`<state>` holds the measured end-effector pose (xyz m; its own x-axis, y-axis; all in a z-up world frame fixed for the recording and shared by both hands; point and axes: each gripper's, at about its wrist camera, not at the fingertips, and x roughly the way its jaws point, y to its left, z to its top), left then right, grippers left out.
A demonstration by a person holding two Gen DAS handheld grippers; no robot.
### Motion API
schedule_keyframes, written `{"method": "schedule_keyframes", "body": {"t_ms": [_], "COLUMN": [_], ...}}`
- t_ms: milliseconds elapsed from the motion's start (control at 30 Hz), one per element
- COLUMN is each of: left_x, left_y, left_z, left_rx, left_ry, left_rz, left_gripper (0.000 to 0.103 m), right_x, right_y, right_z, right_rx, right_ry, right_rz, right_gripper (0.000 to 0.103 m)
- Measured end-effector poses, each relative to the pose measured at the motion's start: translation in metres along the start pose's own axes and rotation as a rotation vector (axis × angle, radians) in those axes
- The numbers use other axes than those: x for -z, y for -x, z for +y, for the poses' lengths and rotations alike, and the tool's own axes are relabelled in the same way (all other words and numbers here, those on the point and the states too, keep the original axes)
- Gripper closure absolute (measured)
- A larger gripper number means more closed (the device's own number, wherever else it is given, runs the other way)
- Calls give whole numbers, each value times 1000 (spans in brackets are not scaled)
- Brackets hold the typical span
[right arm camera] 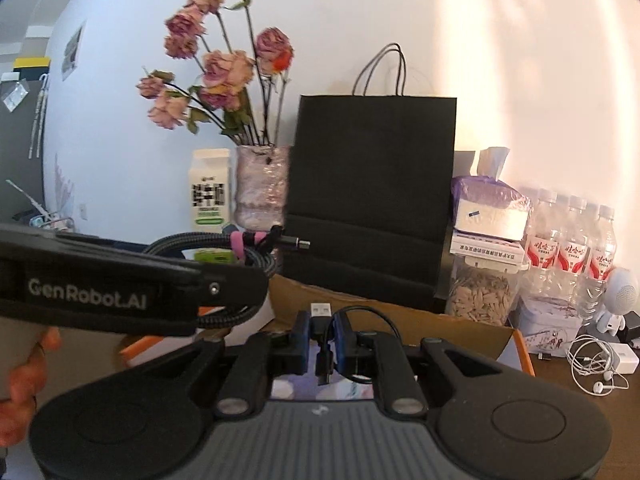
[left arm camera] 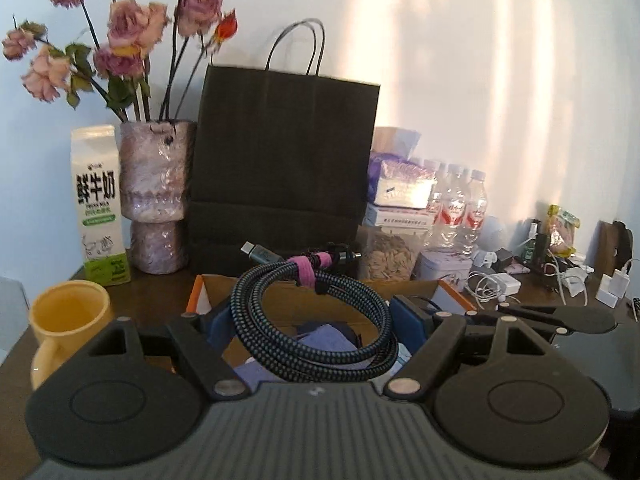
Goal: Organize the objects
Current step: 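Open both tools to drop the cables into the box, then withdraw both tools from the box back over the table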
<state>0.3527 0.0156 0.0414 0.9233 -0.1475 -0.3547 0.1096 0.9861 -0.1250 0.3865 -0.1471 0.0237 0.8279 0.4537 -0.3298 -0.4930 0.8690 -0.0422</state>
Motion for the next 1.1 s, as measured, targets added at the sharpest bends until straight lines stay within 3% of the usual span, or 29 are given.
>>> {"method": "schedule_keyframes", "body": {"t_ms": [133, 200, 267, 333, 400, 800, 967, 1100], "left_x": [2, 2, 2, 1, 1, 11, 30, 52], "left_y": [-19, -22, -22, -22, -20, 27, 53, 67], "left_z": [4, 7, 8, 7, 6, 19, 38, 59], "left_rx": [-16, -28, -54, -71, -69, -90, -138, -188], "left_ry": [-5, 6, 19, 15, 15, -6, -29, -40], "left_rz": [5, -19, -51, -50, -48, -13, 46, 125], "left_gripper": [19, 5, 0, 0, 0, 0, 0, 0], "right_x": [2, 3, 3, 4, 5, 10, 23, 37], "right_y": [-20, -25, -27, -26, -25, 13, 39, 54], "right_z": [-10, -14, -18, -20, -21, -14, -5, 3], "right_rx": [3, 0, 4, 17, 32, 50, 33, 4], "right_ry": [-9, -22, -34, -45, -56, -70, -57, -44], "right_rz": [15, 19, 24, 23, 20, -2, 23, 67], "right_gripper": [91, 90, 72, 29, 10, 8, 8, 16]}}
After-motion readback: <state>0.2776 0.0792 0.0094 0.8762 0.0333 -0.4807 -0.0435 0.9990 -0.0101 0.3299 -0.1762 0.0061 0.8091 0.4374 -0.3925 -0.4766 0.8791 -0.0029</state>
